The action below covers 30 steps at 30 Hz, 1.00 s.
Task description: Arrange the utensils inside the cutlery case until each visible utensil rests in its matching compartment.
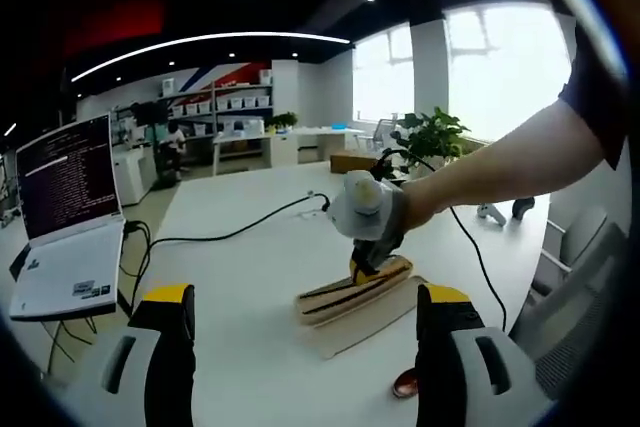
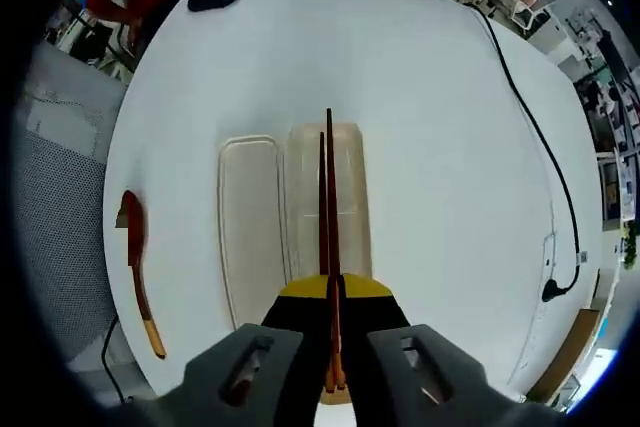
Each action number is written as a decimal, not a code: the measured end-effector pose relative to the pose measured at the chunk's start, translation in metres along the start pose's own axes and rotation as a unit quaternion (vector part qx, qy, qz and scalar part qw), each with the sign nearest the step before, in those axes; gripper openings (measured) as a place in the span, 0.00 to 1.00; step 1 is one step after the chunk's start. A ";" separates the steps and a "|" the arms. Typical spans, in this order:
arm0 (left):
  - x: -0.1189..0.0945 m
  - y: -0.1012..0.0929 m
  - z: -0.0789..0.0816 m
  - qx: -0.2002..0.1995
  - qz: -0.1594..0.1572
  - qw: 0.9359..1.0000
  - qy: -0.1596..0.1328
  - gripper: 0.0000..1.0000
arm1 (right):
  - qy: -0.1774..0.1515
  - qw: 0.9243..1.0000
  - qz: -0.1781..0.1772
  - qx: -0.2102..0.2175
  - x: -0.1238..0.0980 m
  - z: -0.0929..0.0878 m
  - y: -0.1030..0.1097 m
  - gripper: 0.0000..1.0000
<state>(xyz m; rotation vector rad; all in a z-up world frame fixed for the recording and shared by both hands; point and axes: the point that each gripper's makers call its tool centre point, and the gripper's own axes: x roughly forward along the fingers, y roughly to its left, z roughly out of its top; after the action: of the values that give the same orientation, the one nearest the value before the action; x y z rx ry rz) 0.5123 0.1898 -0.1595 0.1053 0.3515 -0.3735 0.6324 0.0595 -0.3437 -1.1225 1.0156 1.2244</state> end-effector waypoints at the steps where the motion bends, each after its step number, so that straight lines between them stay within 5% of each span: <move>1: 0.000 0.000 0.000 0.000 0.000 1.000 0.001 0.95 | 0.001 1.000 0.001 -0.001 0.001 0.000 0.000 0.00; 18: 0.003 0.001 0.000 -0.005 0.002 1.000 0.004 0.95 | 0.004 1.000 0.015 -0.025 0.010 -0.004 -0.001 0.00; 25: 0.004 0.002 0.001 0.000 0.005 1.000 0.006 0.95 | -0.034 0.999 -0.005 0.009 -0.010 -0.001 -0.009 0.08; 28: 0.003 0.005 0.000 -0.003 0.009 1.000 0.006 0.95 | -0.093 0.995 -0.016 0.040 -0.035 0.011 -0.005 0.08; 30: 0.004 0.006 0.000 -0.005 0.010 1.000 0.005 0.95 | -0.098 0.994 -0.015 0.035 -0.046 0.009 0.004 0.10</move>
<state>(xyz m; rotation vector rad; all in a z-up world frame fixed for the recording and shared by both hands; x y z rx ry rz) 0.5179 0.1943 -0.1603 0.1008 0.3617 -0.3513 0.6243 0.0606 -0.2974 -0.9396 0.8822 1.2400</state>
